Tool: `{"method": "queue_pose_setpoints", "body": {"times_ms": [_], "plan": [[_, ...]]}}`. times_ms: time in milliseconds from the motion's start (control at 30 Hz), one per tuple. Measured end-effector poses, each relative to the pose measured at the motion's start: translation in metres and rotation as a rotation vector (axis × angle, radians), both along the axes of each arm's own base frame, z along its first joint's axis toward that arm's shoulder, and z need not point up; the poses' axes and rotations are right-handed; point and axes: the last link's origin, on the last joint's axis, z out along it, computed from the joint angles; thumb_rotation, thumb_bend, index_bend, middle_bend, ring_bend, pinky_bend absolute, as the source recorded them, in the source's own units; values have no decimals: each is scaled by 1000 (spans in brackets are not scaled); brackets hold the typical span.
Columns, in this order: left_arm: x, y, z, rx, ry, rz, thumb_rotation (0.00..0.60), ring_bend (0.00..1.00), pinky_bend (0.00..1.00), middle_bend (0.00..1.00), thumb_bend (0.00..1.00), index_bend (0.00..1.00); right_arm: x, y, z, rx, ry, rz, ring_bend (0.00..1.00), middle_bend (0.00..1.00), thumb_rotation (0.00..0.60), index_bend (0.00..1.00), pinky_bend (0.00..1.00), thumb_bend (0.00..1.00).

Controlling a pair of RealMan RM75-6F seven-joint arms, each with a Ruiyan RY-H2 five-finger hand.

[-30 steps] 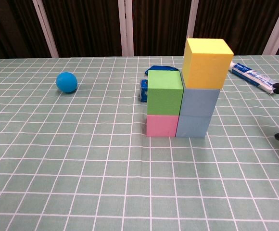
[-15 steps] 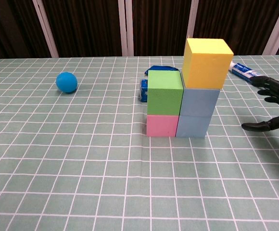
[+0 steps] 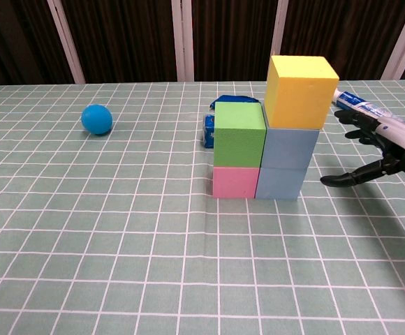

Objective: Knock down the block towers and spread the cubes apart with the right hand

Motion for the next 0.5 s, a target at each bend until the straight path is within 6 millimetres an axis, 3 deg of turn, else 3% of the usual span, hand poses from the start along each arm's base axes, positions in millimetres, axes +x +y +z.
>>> {"method": "queue_pose_setpoints", "body": {"times_ms": [500], "plan": [[-3, 2, 5, 4, -23, 4, 600, 0, 0, 0, 255, 103, 33, -9, -26, 29, 5, -18, 189, 117, 600, 0, 0, 89]]}}
